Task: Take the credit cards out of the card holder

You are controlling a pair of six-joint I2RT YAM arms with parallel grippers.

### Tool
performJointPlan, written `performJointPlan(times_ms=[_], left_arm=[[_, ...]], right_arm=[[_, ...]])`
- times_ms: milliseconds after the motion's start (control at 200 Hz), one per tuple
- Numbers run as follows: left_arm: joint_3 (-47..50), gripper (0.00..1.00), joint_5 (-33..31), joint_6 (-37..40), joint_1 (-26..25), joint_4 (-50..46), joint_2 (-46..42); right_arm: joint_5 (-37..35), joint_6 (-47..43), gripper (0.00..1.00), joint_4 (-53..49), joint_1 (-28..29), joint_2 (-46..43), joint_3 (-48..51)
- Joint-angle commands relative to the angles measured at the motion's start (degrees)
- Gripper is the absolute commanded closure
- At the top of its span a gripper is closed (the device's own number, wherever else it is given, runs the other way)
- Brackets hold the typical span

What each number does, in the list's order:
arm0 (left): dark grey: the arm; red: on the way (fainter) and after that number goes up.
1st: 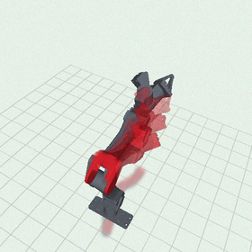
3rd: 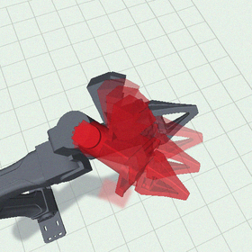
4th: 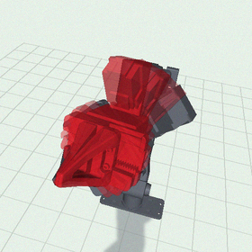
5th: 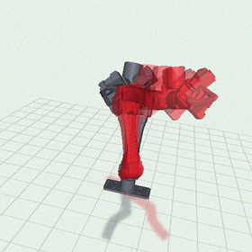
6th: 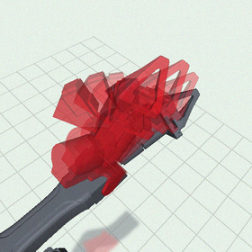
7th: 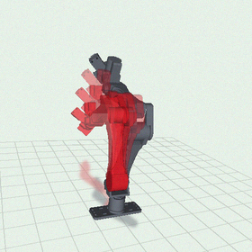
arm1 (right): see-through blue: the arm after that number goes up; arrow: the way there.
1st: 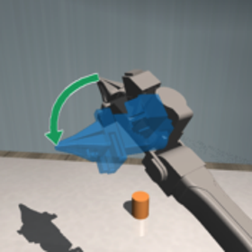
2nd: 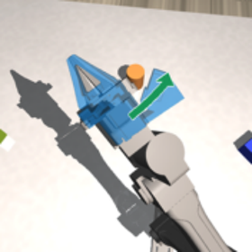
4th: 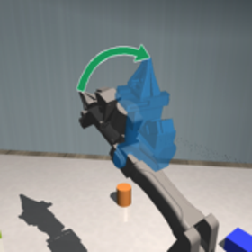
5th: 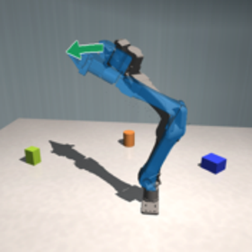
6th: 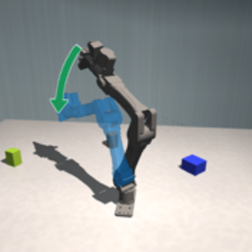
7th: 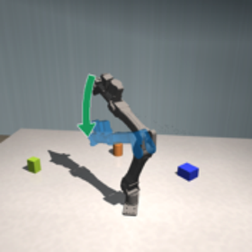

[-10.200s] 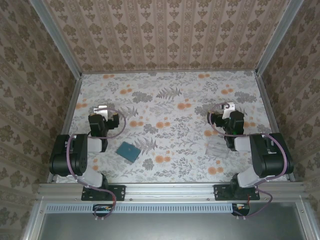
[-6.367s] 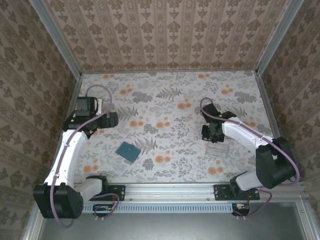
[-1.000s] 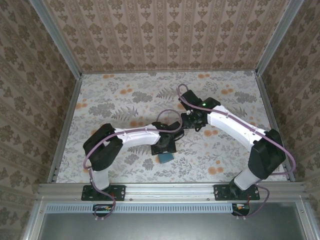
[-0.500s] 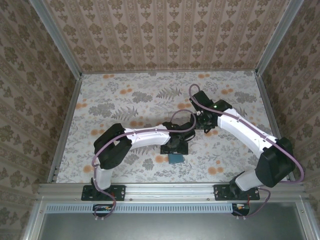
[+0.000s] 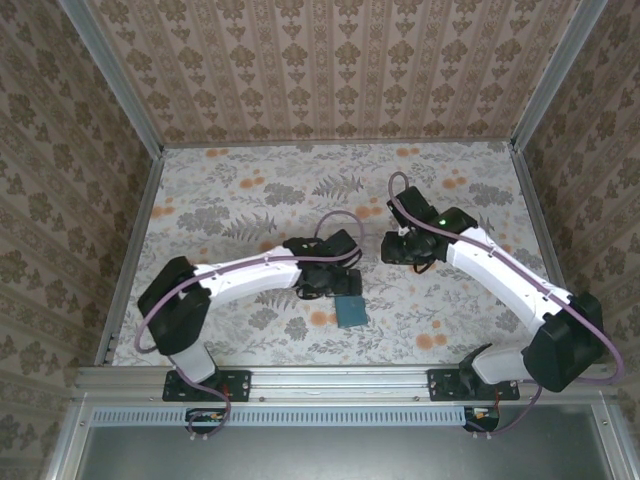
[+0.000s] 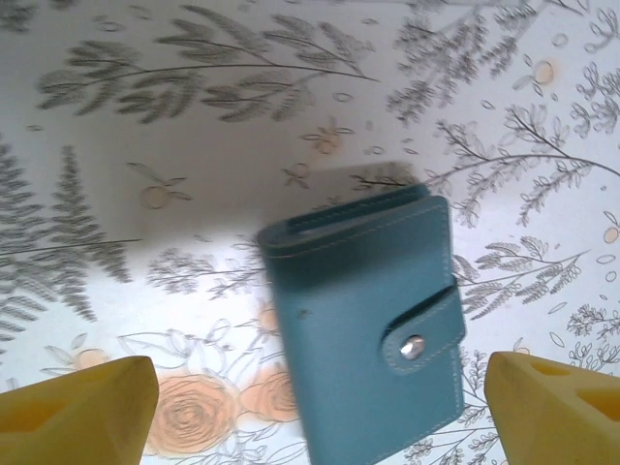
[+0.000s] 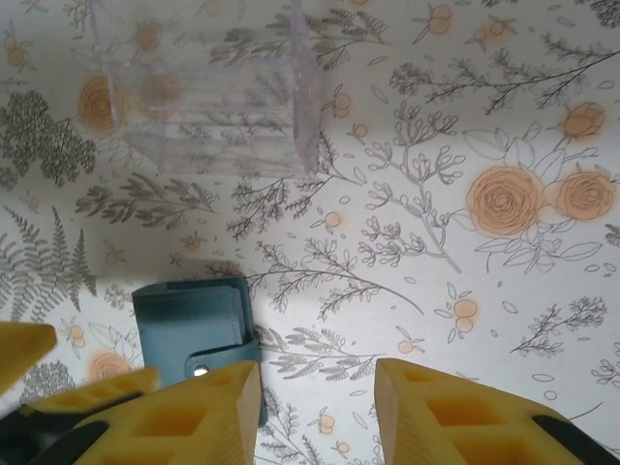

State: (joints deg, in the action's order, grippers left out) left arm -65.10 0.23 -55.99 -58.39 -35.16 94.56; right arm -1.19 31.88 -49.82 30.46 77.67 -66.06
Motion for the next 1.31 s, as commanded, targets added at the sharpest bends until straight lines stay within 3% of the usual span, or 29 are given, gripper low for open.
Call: performJointPlan(times_ms=[0, 210, 400, 610, 1300], left_arm=[[5.05, 0.15, 1.88, 0.51, 2.6, 4.16, -4.36], [16.5, 0.22, 7.73, -0.93, 8.83, 13.65, -11.1], [24.0, 0.39, 11.7, -1.34, 12.73, 20.81, -15.05], [26.0, 0.57, 13.96, -1.3, 14.07, 22.83, -15.81], [30.03, 0.58, 16.01, -1.93, 15.99, 26.54, -17.31]], right_arm=[[2.65, 1.99, 0.63, -0.48, 1.93, -0.55, 2.02], [5.28, 5.3, 0.64, 2.61, 6.4, 0.26, 6.55], [5.37, 8.82, 0.65, 5.31, 11.93, 4.64, 8.35], [4.61, 10.86, 0.66, 6.97, 16.3, 12.12, 5.82], [2.96, 10.84, 0.61, 6.4, 18.19, 22.34, 0.33]])
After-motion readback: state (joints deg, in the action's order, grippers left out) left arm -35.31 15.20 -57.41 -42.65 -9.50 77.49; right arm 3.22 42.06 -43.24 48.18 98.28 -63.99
